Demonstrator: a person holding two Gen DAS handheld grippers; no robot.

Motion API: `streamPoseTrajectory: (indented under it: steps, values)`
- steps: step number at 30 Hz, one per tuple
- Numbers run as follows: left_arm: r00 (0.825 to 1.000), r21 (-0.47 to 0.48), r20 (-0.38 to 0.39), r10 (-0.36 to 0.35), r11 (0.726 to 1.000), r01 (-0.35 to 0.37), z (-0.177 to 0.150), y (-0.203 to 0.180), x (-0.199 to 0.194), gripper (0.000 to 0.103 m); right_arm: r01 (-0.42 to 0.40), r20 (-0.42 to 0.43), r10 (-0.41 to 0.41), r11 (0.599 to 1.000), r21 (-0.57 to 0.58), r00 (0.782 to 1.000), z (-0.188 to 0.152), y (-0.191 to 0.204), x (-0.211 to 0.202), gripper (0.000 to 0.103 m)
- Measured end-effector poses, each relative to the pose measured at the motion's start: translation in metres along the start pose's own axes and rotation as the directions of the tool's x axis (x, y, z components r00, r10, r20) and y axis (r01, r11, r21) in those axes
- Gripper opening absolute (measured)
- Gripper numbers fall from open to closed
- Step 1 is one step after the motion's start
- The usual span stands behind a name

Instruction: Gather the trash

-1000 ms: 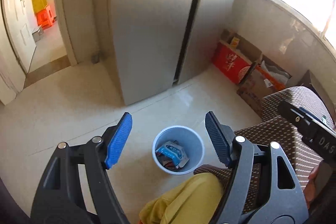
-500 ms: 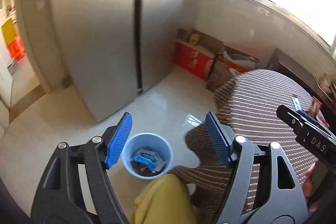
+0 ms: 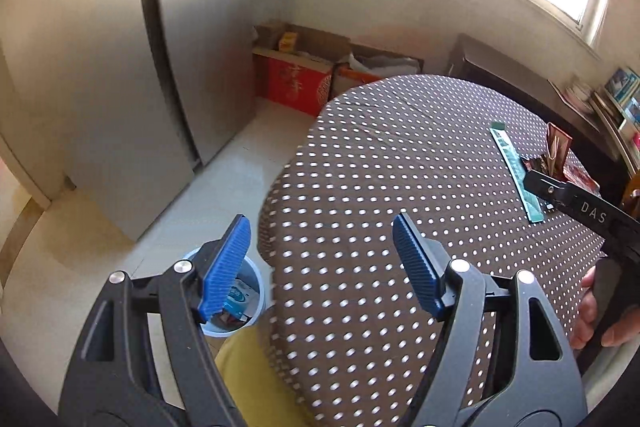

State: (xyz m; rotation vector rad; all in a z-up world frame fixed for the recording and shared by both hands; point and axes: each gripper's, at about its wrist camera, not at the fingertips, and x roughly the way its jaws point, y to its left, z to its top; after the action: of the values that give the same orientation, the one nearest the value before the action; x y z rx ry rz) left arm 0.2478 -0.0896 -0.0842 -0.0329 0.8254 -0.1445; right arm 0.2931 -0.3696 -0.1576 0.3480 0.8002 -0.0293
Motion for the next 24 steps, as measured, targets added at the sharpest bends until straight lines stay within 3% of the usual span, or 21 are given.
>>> streamPoseTrajectory:
  steps: [4,7,11,19,20,24]
  values:
    - [1.0,0.011,-0.024,-0.014,1.0,0.014,0.004,-0.008,0.011,0.074,0.023,-0.02,-0.024,1.0,-0.02,1.0,0.009,-0.008,0.02,0.076]
    - [0.999,0.012,-0.032,-0.014,1.0,0.014,0.006,-0.012,0.017,0.074,0.077,-0.05,-0.079,0.996,-0.052,0.996,0.012,-0.009,0.038,0.054]
    - [0.999,0.005,-0.048,-0.01,1.0,0.01,0.007,-0.014,0.025,0.073,0.154,-0.012,-0.157,0.978,-0.138,0.988,0.011,-0.003,0.044,0.028]
    - [0.998,0.023,-0.057,-0.041,0.999,0.042,0.007,-0.031,0.025,0.074,0.032,0.005,-0.031,0.996,-0.083,0.999,0.003,-0.015,0.019,0.027]
    - [0.997,0.028,-0.055,-0.045,0.999,0.047,0.008,-0.036,0.025,0.073,0.018,0.02,-0.017,0.997,-0.074,1.0,0.002,-0.015,0.011,0.005]
    - [0.996,0.056,-0.049,-0.074,0.996,0.077,0.011,-0.057,0.022,0.074,-0.059,0.084,0.062,0.997,-0.04,0.994,0.005,-0.023,-0.026,0.001]
